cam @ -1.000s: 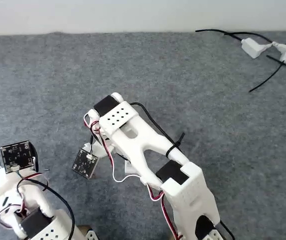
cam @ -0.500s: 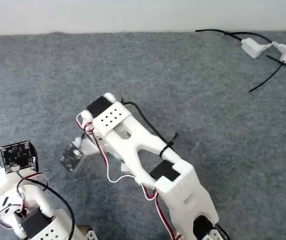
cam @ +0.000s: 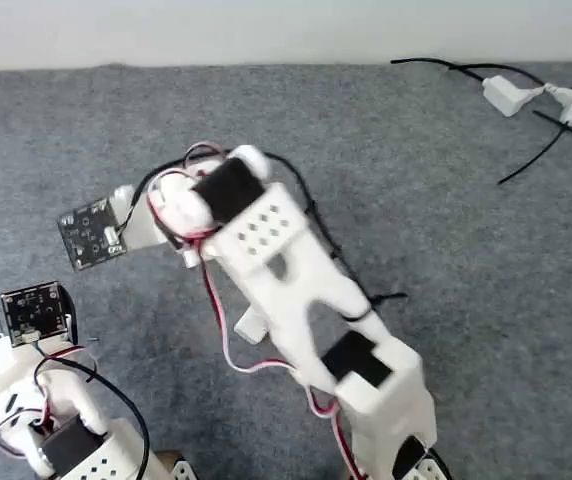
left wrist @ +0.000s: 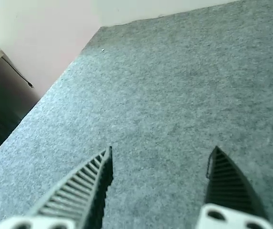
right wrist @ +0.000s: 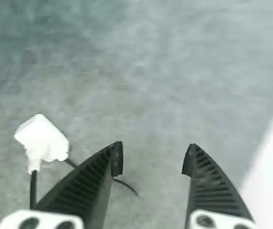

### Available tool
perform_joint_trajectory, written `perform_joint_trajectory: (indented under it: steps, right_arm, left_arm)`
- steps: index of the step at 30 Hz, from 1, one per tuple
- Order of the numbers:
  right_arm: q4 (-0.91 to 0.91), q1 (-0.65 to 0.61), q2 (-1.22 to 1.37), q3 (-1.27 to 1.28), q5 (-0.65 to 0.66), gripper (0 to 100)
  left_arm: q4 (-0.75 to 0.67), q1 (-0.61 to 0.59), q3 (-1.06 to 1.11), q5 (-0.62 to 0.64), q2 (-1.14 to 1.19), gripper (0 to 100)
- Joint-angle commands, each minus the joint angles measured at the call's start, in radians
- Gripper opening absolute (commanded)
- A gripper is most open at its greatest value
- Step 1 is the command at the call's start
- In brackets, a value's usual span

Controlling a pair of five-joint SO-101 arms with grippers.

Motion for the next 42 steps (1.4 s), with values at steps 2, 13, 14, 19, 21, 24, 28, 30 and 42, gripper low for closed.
perform_joint_trajectory:
  steps: [2, 13, 14, 19, 21, 24, 28, 30, 42]
  right_arm:
    - [0.042, 0.076, -0.237, -0.055, -0.117, 20.8]
    - [0.038, 0.398, -0.653, 0.404, -0.454, 20.8]
    - [0.038, 0.418, -0.702, 0.446, -0.468, 20.8]
    - [0.036, 0.46, -0.997, 0.721, -0.511, 20.8]
    - [0.031, 0.46, -1.132, 0.881, -0.531, 20.8]
    - [-0.022, 0.461, -1.36, 1.165, -0.532, 20.8]
    - [-0.148, 0.483, -1.69, 1.553, -0.531, 20.8]
    - [-0.194, 0.532, -1.837, 1.703, -0.523, 20.8]
    - [-0.476, 0.843, -2.184, 2.3, -0.419, 20.8]
  left_arm:
    - [-0.026, 0.044, -0.015, -0.003, -0.014, 31]
    - [-0.008, 0.413, -0.165, -0.003, -0.014, 31]
    - [0.012, 0.443, -0.174, -0.003, -0.014, 31]
    - [0.192, 0.583, -0.236, -0.002, -0.014, 31]
    - [0.244, 0.611, -0.246, -0.002, -0.014, 31]
    - [0.288, 0.623, -0.246, 0.0, -0.015, 31]
    - [0.331, 0.623, -0.248, -0.002, -0.015, 31]
    - [0.35, 0.624, -0.248, -0.002, -0.015, 31]
    - [0.407, 0.732, -0.124, -0.008, -0.015, 29]
